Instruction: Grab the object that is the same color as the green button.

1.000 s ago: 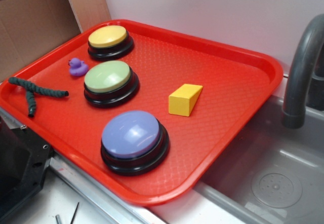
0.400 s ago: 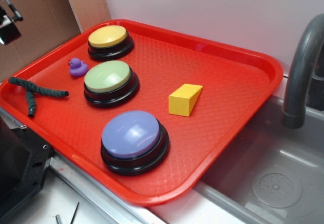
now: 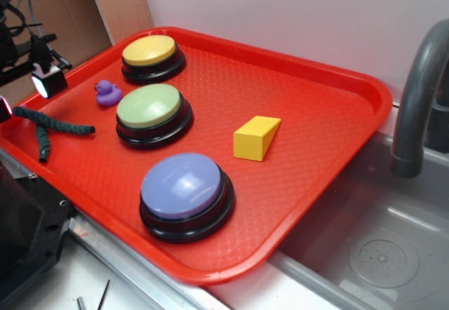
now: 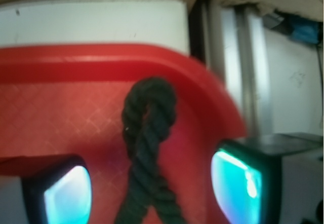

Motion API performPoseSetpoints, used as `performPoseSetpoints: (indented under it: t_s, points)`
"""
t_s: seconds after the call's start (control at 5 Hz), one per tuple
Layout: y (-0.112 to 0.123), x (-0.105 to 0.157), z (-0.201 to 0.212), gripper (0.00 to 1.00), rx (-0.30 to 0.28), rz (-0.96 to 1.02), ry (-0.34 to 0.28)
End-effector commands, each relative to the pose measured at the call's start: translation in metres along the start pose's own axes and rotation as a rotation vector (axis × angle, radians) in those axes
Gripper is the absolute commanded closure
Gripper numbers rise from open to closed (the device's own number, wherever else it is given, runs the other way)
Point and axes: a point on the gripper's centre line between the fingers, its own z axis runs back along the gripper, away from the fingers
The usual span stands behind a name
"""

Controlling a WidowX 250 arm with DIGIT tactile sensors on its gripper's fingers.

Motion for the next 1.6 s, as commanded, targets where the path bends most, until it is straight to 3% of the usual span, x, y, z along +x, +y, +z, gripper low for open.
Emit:
performPoseSetpoints:
  t_s: [0.0, 0.2, 0.4, 0.6, 0.8, 1.0, 1.2, 1.4]
  points:
    - [0.012, -0.015, -0.015, 0.00, -0.029, 0.002, -0.013]
    - [0.011, -0.010, -0.027, 0.00, -0.172, -0.134, 0.008]
    - [0.006, -0.009, -0.027, 0.00, -0.184, -0.218, 0.003]
    - [0.003, -0.011, -0.025, 0.07, -0.168, -0.236, -0.006]
    - [-0.001, -0.012, -0.024, 1.00, -0.149, -0.301, -0.007]
    - [0.000, -0.015, -0.023, 1.00, -0.119, -0.290, -0.005]
    - [0.010, -0.016, -0.015, 1.00, -0.132, -0.203, -0.015]
    - [0.031, -0.020, 0.019, 1.00, -0.197, -0.113, -0.023]
